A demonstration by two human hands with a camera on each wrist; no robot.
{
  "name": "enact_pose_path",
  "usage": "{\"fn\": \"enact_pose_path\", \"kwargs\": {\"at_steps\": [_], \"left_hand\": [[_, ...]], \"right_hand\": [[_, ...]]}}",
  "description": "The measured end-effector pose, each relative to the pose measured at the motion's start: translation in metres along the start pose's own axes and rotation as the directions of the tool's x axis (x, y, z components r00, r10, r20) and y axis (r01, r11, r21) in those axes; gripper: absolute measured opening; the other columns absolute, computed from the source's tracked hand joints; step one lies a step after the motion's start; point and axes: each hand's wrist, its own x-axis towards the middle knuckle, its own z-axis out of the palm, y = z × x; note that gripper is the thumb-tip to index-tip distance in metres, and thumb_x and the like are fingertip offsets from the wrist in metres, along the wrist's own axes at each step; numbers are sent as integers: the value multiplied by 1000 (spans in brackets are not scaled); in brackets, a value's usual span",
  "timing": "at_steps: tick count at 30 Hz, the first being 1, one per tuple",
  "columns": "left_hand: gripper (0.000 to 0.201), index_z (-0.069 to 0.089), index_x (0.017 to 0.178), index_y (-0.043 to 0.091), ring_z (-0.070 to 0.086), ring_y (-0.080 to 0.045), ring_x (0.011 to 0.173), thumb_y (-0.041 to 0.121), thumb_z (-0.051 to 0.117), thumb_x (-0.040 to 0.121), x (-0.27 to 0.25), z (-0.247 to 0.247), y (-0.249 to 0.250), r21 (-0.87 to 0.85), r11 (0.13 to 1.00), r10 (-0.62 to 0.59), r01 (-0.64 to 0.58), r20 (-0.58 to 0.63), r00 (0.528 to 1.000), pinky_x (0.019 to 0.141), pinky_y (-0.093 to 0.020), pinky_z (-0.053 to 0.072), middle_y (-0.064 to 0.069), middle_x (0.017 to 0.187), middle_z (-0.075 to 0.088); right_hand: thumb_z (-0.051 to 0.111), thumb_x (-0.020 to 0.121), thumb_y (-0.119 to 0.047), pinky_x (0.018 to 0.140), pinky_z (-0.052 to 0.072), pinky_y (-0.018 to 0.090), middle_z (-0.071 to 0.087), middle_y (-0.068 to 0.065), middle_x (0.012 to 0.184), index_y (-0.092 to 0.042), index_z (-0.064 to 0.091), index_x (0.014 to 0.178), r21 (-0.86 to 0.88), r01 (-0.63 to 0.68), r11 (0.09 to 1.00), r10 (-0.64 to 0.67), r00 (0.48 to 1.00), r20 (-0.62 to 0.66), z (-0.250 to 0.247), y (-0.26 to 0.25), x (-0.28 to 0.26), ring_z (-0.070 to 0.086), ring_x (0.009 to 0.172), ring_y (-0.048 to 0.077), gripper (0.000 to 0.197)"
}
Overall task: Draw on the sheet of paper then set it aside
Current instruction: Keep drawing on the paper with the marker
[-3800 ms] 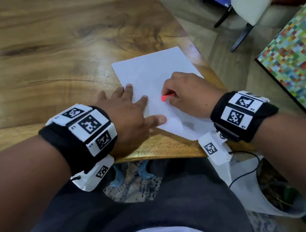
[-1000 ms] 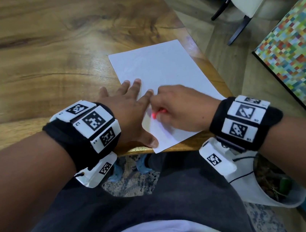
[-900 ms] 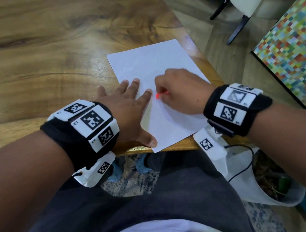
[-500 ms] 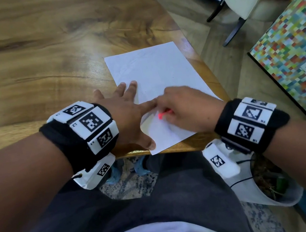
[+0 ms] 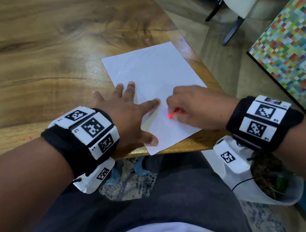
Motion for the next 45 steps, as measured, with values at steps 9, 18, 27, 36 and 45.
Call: {"fn": "enact_pose_path", "kwargs": {"at_steps": [9,18,27,36,45], "left_hand": [[105,-11,147,66,0,-45,153,91,55,69,2,-11,9,55,998,-4,1,44,999,110,-75,22,-16,168,-15],[106,-14,143,71,13,-55,147,87,61,70,11,-26,20,126,992,9,-25,124,992,106,-71,32,-10,168,-16],[107,-15,142,72,22,-55,143,89,60,68,11,-28,22,158,987,16,-34,115,993,98,-66,42,-11,168,-11],[106,-16,143,71,23,-53,143,89,59,69,11,-29,23,175,984,6,-26,114,993,100,-67,38,-12,168,-9],[110,-16,145,66,17,-53,147,94,54,66,10,-22,16,181,983,15,-28,73,997,105,-68,27,-13,168,-11]], "right_hand": [[53,93,-30,79,47,36,46,-9,95,-26,64,96,-8,137,990,-137,988,66,8,-14,-16,51,90,15,12],[53,92,-27,79,48,34,49,-10,94,-29,63,92,-25,-11,1000,11,1000,7,0,13,-22,53,89,11,10],[54,91,-25,78,51,40,50,-9,91,-27,63,90,-35,-77,996,75,996,-52,-4,29,-20,54,83,14,9],[55,88,-28,78,50,36,48,-11,90,-29,62,89,12,10,1000,-10,1000,24,2,14,-24,53,83,11,7],[57,85,-28,75,49,36,45,-14,88,-27,63,87,37,110,993,-112,993,41,11,-12,-16,53,83,13,6]]}}
